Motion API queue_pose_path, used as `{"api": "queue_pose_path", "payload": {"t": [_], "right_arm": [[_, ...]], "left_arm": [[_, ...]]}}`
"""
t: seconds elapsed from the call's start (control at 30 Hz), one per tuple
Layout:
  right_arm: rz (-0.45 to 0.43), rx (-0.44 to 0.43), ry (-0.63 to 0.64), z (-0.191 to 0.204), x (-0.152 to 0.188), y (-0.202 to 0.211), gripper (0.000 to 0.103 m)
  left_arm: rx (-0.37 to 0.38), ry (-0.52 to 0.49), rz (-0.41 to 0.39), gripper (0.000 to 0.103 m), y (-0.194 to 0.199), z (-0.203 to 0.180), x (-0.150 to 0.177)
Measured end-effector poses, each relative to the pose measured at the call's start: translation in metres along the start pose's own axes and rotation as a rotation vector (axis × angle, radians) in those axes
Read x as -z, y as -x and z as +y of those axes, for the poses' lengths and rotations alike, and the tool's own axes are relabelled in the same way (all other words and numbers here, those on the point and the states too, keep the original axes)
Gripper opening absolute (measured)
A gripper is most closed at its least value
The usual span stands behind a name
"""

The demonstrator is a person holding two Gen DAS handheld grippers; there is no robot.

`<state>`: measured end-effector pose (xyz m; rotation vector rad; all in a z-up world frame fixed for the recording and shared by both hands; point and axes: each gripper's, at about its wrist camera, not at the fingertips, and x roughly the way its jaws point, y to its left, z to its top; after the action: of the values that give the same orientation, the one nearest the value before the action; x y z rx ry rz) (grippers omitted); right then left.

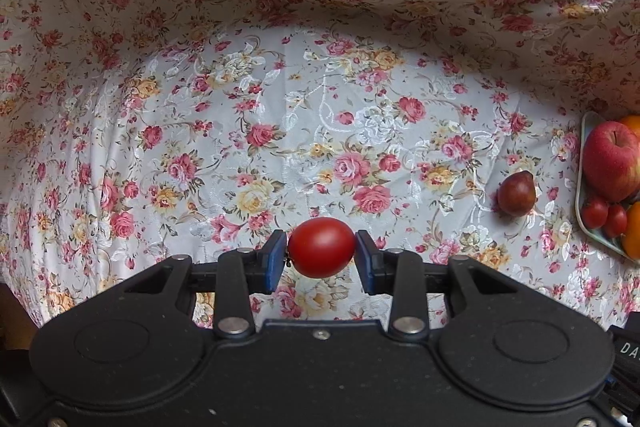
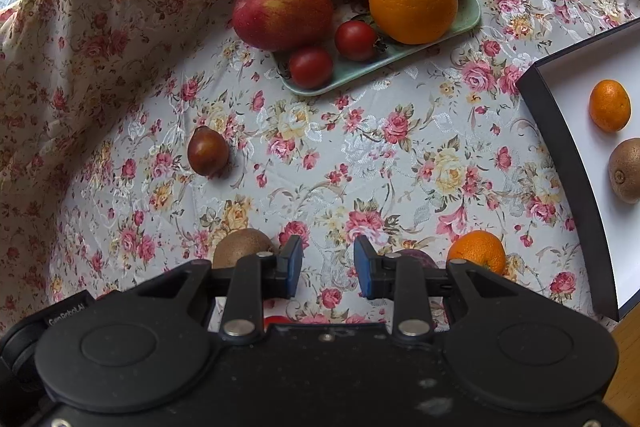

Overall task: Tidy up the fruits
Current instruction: 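Close the left tool on the red cherry tomato and lift it, then close the right tool on the small brown pear and lift it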

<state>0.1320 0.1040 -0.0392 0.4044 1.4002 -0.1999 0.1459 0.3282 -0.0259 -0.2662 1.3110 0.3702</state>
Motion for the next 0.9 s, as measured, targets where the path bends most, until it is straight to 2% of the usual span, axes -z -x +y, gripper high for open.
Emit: {"api": "queue_pose_path", "payload": {"t": [0.2,0.33,0.53,0.63,0.8,0.9], "right_arm": [[-0.083,-0.026,0.042,0.025,0.000,-0.004,0.032],[-0.156,-0.003,0.147,0.058,0.002,-0.009,0.032],[-0.156,-0.043,0.163,0.087,-0.014,-0.021,0.032],[-0.168,-0.007,0.177,0.096,-0.022,-0.028,0.032],[-0.124,0.028,0.161,0.091,-0.033,-0.050,0.032],[-0.155,0.002,0.150,0.087,-0.033,-0.051,0.032]], "left_arm": [[0.036,0.046,-0.016,0.045,0.017,0.009,-0.003],[0.060,0.059,-0.028,0.045,0.024,0.018,-0.006],[0.053,0.079,-0.036,0.045,0.025,0.034,-0.010],[0.051,0.100,-0.031,0.045,0.024,0.044,-0.013],[0.044,0.128,-0.026,0.045,0.021,0.055,-0.016],[0.045,0.135,-0.021,0.045,0.020,0.058,-0.017]]}}
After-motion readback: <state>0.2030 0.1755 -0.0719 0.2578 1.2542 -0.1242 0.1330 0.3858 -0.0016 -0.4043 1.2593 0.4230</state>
